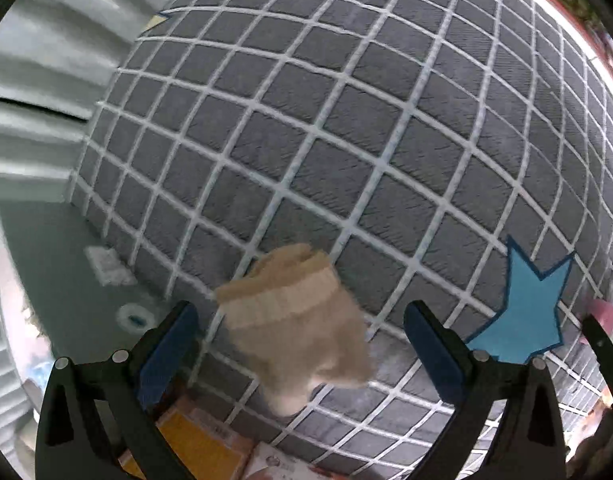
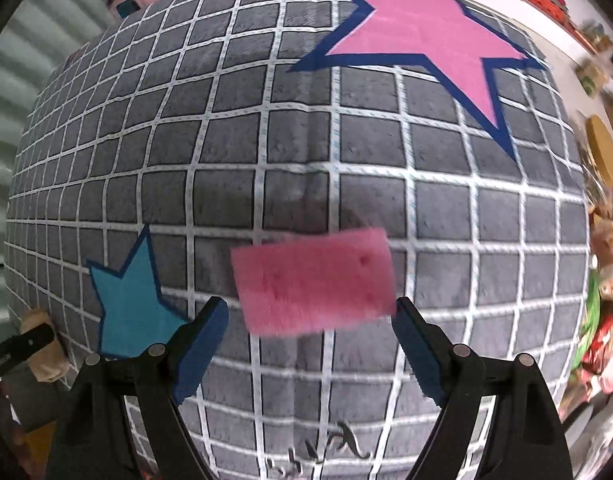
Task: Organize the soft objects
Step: 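Grasp the beige knit sock with the left tool while the right tool grasps the pink sponge, then lift the beige sock and pink sponge and carry both over the white box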
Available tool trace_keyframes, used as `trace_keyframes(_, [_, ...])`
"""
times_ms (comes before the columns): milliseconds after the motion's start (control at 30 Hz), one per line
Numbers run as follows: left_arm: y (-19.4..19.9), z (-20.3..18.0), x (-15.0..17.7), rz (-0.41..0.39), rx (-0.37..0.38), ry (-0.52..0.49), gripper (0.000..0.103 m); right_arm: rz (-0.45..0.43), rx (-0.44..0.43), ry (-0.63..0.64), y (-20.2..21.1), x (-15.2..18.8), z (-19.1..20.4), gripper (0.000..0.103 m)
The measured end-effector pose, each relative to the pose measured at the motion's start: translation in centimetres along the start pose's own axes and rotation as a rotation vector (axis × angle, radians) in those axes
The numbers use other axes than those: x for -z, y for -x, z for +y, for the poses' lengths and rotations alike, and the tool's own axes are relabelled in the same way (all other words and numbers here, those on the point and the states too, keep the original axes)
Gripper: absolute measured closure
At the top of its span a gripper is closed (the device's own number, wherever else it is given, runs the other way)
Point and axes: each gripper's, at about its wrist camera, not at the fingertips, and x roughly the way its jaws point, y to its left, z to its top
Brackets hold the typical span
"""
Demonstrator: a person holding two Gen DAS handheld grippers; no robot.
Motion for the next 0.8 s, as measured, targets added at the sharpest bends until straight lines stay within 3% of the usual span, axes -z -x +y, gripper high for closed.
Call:
trace_keyframes(33, [-0.4,-0.1,0.0,0.027,0.007,0.010,0.000,0.003,0.004,0.004,-1.1,-1.3,1.8,0.018])
trace_keyframes(133, [-0.8,-1.3,0.0,0.033,0.000,0.021,0.000,-0.016,0.022,0.040,-2.0,-3.4,2.0,0.017])
trace_keyframes(333, [-3.3,-2.7,0.7,0.085,0.005,0.063,0.000,-0.011,0.037,0.065,-2.7,-4.6,2.4,0.018])
trace_keyframes(400, [-3.6,-2.6,1.0,0.086,0.019,0.081,0.000,-0.022,0.063,0.075,-2.3,-4.2,2.5,0.031])
trace_keyframes(467, [-3.7,-2.9,1.2,0.082,0.019,0.067,0.002,-0.021,0.053,0.079,-1.6,-2.7,2.3,0.032])
trace_keyframes(533, [-3.4,-3.1,1.2,0.073,0.037,0.045,0.010,-0.015,0.047,0.073,-1.3,-2.2,1.8,0.032])
trace_keyframes(633, [-1.9,-4.0,0.7,0.059,0.043,0.005,0.040,-0.010,0.026,0.051,0.7,0.3,1.1,0.032])
trace_keyframes(700, [-1.1,-4.6,0.4,0.056,0.013,-0.045,0.071,-0.010,0.005,0.037,2.2,1.4,0.5,0.032])
trace_keyframes(800, [-0.2,-5.6,1.2,0.051,0.030,-0.100,0.079,-0.013,-0.028,0.026,4.0,3.4,-0.3,0.032])
